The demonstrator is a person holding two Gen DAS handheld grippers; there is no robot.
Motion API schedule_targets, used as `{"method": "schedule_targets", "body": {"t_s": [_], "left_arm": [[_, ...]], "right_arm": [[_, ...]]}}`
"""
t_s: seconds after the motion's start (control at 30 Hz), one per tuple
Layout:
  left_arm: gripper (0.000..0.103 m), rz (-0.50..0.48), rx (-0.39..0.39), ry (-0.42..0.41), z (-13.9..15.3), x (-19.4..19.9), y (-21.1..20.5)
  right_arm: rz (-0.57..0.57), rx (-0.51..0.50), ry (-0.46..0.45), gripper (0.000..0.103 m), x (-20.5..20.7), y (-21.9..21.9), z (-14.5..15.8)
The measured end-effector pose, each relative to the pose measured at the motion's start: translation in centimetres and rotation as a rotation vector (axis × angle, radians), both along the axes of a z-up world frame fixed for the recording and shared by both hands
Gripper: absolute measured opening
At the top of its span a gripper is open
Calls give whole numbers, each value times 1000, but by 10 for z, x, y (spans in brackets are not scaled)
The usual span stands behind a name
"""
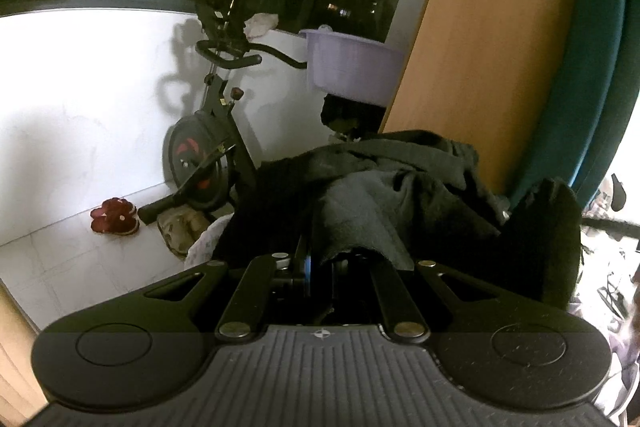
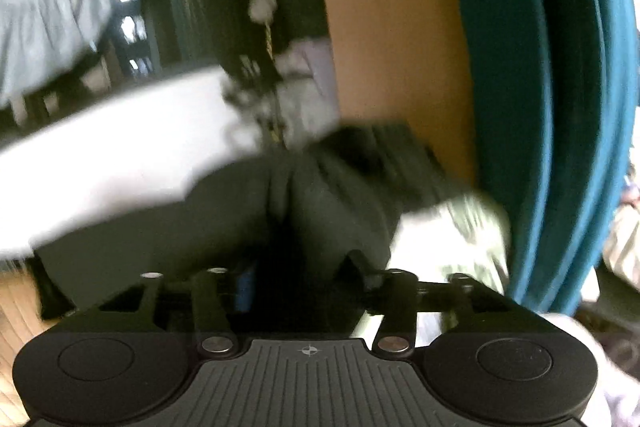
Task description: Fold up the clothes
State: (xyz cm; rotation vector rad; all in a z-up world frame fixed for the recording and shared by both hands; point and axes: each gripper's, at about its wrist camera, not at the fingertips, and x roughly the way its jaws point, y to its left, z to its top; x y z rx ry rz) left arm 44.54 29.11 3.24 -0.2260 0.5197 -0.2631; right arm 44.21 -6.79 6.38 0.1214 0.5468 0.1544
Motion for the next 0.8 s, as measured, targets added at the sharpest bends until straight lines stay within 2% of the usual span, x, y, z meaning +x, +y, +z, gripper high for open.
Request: {"method": "schedule_targets", "body": {"t_s": [0.2,0.33,0.57,0.7,0.8], "left_arm": [[9,-2,8,11,0,4,-2],[9,-5,10,23,-3,5,-4],[9,-14,10,38,-8,8,-7],[9,-13,2,43,-9,10,-4],[9,-14,-1,44,-8,10,-1]], "right_arm": [[-44,26,141,93,-20,10,-43],[-14,53,237,98,-41,13,-56],[84,-59,302,102,-77,27,-65],[46,-146,282,102,-86,31,-60],[-23,-99,302,102,-90,22,-58]]}}
